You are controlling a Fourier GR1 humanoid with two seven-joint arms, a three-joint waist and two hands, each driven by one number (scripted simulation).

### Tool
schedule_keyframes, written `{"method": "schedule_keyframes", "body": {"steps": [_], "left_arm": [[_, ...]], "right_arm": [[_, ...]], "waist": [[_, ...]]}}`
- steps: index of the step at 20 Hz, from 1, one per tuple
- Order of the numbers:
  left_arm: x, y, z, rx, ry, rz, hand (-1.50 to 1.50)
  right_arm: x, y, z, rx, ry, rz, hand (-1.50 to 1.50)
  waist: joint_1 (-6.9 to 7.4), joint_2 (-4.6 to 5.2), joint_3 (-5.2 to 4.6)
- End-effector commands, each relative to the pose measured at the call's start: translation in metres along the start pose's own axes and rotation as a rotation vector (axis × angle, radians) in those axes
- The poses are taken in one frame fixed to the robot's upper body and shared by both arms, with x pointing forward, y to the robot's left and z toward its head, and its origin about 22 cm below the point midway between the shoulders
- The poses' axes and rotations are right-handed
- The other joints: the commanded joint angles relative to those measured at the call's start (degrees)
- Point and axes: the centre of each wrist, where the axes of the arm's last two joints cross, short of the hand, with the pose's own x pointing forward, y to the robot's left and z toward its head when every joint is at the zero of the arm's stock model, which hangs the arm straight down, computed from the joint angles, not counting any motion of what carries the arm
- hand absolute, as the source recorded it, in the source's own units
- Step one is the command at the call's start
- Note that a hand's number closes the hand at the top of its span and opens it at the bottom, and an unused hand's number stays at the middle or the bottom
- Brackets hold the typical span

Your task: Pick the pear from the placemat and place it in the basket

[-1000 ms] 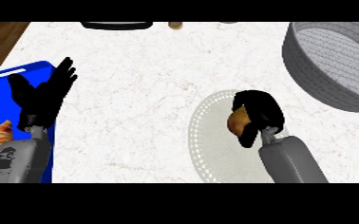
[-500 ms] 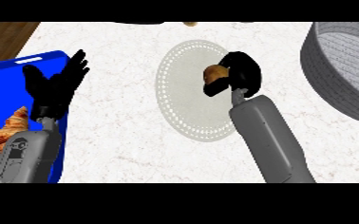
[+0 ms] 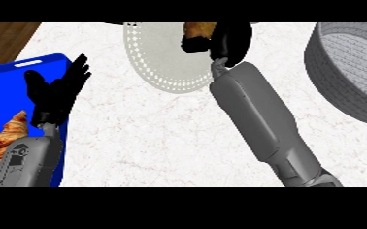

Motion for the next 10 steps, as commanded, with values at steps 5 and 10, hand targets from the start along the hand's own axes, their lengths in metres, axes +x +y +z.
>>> {"method": "schedule_keyframes", "body": {"steps": [5, 10], "left_arm": [[0.001, 0.013, 0.011, 0.040, 0.011, -0.005, 0.00], [-0.008, 0.025, 0.010, 0.065, 0.019, 0.007, 0.00]], "right_arm": [[0.069, -0.009, -0.009, -0.201, 0.070, -0.004, 1.50], [0.088, -0.051, -0.050, -0.274, 0.073, 0.054, 1.50]], "waist": [[-2.14, -0.69, -0.02], [-3.38, -0.58, -0.02]]}}
